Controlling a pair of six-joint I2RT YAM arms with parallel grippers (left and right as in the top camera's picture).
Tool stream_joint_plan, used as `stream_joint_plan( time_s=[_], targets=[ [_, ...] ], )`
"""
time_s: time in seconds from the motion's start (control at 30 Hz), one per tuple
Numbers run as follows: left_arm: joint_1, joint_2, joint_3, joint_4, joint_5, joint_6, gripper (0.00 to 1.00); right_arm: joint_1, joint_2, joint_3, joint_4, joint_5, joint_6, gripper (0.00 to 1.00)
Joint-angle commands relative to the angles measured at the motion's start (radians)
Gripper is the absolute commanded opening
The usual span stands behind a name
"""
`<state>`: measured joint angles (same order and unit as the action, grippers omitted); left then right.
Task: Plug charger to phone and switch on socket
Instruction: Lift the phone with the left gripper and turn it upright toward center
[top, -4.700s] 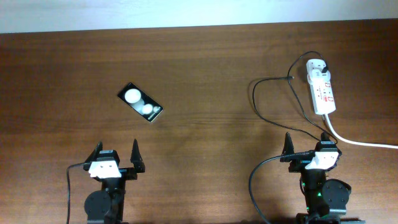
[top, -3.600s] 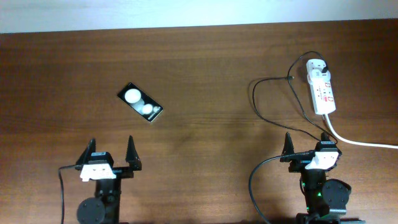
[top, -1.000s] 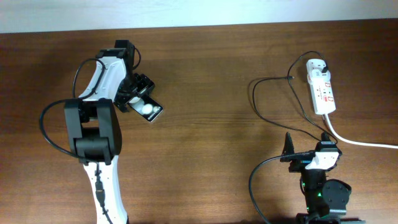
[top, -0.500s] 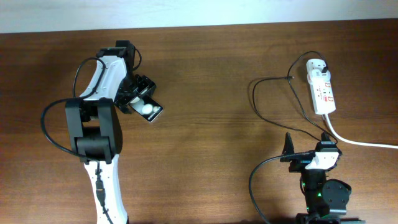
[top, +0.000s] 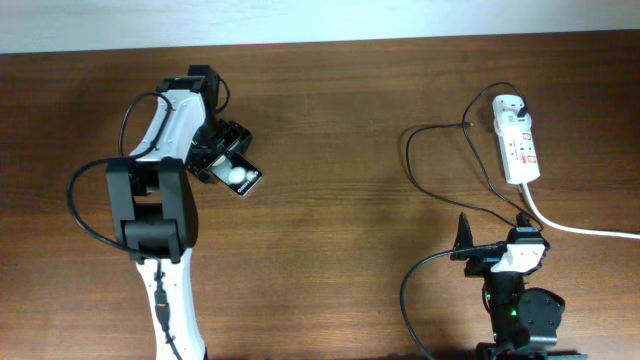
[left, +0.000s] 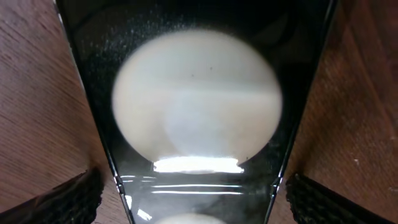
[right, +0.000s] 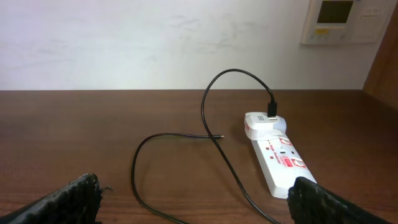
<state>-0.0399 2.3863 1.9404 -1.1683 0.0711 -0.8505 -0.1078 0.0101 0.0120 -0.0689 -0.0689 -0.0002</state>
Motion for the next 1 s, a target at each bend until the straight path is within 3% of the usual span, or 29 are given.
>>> stream_joint_plan(
  time_s=[0.0, 0.13, 0.3, 0.7, 0.97],
  targets=[
    [-0.003, 0.084, -0.029, 0.024, -0.060, -0.016, 0.98, 0.003, -0.006, -0.006, -0.002, 0.002, 0.000, 0.99],
    [-0.003, 0.084, -0.029, 0.024, -0.061, -0.016, 0.91, 0.003, -0.006, -0.006, -0.002, 0.002, 0.000, 0.99],
    [-0.001, 0.084, -0.029, 0.000, -0.060, -0.016, 0.91, 0.003, -0.006, -0.006, -0.002, 0.002, 0.000, 0.99],
    [-0.001, 0.084, -0.028, -0.087, -0.048, -0.009, 0.67, 0.003, -0.006, -0.006, -0.002, 0.002, 0.000, 0.99],
    [-0.003, 0.084, 0.078, -0.153, 0.002, 0.094, 0.64, 0.003, -0.006, -0.006, -0.002, 0.002, 0.000, 0.99]
  ],
)
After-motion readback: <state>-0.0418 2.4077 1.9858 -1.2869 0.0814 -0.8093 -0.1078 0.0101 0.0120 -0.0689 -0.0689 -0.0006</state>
